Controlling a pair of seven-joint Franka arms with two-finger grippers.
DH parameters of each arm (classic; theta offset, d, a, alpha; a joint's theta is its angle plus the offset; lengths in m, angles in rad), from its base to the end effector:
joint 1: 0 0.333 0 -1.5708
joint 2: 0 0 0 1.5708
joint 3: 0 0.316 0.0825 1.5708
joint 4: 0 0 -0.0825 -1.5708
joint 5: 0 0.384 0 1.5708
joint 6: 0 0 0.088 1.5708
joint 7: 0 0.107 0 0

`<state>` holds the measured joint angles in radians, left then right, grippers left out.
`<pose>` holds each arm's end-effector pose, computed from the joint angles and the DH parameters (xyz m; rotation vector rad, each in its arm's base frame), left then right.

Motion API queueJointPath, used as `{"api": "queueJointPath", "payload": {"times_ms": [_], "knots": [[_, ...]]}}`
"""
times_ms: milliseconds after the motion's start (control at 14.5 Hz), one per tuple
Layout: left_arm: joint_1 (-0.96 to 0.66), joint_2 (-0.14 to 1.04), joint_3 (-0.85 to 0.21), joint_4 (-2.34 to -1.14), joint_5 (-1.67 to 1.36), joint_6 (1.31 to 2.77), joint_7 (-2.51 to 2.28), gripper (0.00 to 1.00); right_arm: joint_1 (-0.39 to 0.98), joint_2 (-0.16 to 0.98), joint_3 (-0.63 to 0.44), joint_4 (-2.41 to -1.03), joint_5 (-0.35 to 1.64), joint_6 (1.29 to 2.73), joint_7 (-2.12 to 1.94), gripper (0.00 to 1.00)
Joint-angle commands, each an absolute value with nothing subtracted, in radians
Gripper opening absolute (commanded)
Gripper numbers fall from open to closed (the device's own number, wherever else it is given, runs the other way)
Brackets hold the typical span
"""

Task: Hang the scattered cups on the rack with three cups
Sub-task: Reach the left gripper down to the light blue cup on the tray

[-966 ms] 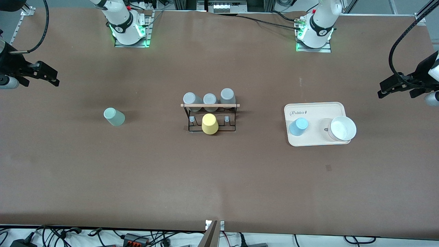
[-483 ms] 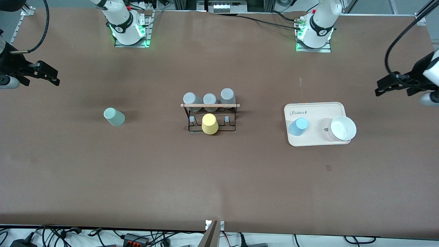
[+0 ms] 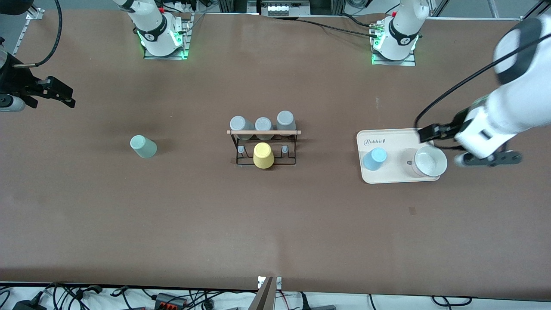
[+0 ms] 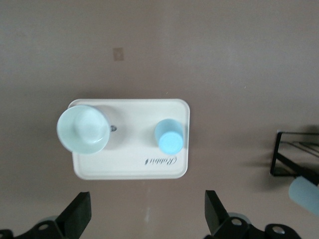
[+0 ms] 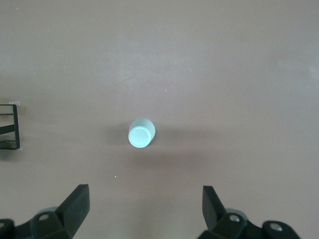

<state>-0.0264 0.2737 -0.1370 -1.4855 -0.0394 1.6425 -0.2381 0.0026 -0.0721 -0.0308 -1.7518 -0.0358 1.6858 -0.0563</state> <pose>0.6245 -0.0972 0.5092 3.0808 0.1275 -0.1962 0.5386 -0.0192 0.5880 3.1076 0.0500 0.0072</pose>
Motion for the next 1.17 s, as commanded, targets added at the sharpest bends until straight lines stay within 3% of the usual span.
{"api": "queueJointPath", "payload": {"times_ms": [0,552,759,1103], "knots": [[-0.023,0.245,-0.163,-1.633,-0.043,1.759,-0.305,1.00,-0.002,-0.071,-0.032,-1.744,-0.025,1.672,-0.074,1.00],[-0.057,0.256,-0.175,-2.084,-0.032,2.285,-0.370,1.00,-0.002,-0.067,-0.034,-1.749,-0.021,1.677,-0.072,1.00],[-0.060,0.293,-0.175,-2.150,-0.032,2.414,-0.373,1.00,-0.002,-0.067,-0.034,-1.747,-0.021,1.674,-0.072,1.00],[-0.060,0.342,-0.173,-2.154,-0.031,2.465,-0.374,1.00,-0.003,-0.058,-0.034,-1.747,-0.020,1.677,-0.072,1.00]]}}
